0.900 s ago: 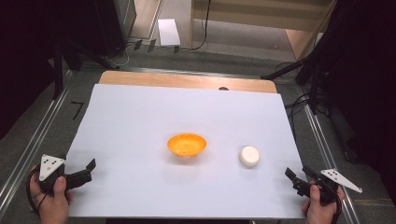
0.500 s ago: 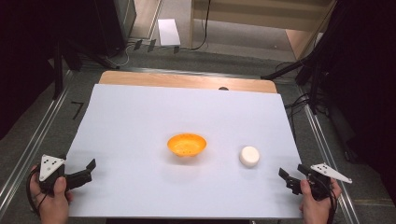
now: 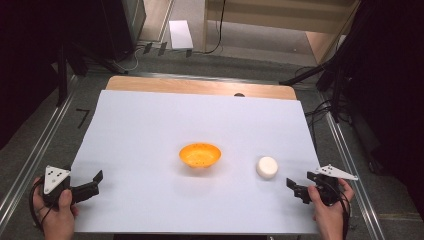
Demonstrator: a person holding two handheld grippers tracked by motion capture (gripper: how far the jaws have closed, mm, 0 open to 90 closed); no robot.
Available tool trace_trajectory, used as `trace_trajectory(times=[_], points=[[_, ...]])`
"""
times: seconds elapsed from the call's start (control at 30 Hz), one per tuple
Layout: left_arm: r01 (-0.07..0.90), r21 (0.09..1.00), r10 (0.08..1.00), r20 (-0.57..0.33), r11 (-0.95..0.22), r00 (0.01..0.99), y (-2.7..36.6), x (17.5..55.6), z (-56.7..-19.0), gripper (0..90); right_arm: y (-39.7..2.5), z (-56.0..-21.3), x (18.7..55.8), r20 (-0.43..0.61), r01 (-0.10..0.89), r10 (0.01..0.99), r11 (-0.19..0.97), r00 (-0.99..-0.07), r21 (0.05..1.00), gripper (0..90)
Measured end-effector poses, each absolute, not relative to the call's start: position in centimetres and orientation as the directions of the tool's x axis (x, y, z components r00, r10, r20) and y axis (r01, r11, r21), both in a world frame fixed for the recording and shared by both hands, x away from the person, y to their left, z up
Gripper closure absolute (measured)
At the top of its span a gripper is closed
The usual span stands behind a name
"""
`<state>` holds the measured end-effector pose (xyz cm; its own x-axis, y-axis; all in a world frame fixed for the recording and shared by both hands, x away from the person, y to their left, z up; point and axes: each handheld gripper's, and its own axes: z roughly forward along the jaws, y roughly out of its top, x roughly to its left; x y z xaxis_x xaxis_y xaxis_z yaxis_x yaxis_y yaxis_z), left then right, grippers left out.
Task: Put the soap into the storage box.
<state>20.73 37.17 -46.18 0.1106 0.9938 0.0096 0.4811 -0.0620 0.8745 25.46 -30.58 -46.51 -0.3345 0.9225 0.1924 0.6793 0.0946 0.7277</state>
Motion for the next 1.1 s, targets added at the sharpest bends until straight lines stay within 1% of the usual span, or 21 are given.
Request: trace_trajectory(times=[0.23,0.5,0.7,0.73,0.87,1.1], points=[[0.476,0.878,0.994,0.003,-0.056,0.111,37.2,20.7,-46.2,0.0,-29.3,-46.5,26.2,0.186,0.702,0.914,0.135,-0.361,0.700,11.9],[0.482,0.874,0.994,0.005,-0.059,0.113,37.2,20.7,-46.2,0.0,-27.7,-45.4,27.1,0.178,0.711,0.901,0.178,-0.396,0.680,11.5],[0.480,0.875,0.994,0.006,-0.059,0.111,37.2,20.7,-46.2,0.0,-26.4,-45.1,27.8,0.175,0.719,0.892,0.205,-0.417,0.664,9.3],[0.481,0.875,0.994,0.004,-0.058,0.113,37.2,20.7,-46.2,0.0,-25.9,-45.2,28.1,0.178,0.724,0.889,0.212,-0.422,0.656,7.2],[0.483,0.873,0.993,0.002,-0.058,0.115,37.2,20.8,-46.2,0.0,-24.6,-45.1,28.7,0.201,0.741,0.881,0.215,-0.428,0.636,4.5],[0.483,0.874,0.993,0.001,-0.057,0.115,37.3,20.8,-46.2,0.0,-22.5,-44.6,30.0,0.184,0.742,0.881,0.237,-0.437,0.626,3.4]])
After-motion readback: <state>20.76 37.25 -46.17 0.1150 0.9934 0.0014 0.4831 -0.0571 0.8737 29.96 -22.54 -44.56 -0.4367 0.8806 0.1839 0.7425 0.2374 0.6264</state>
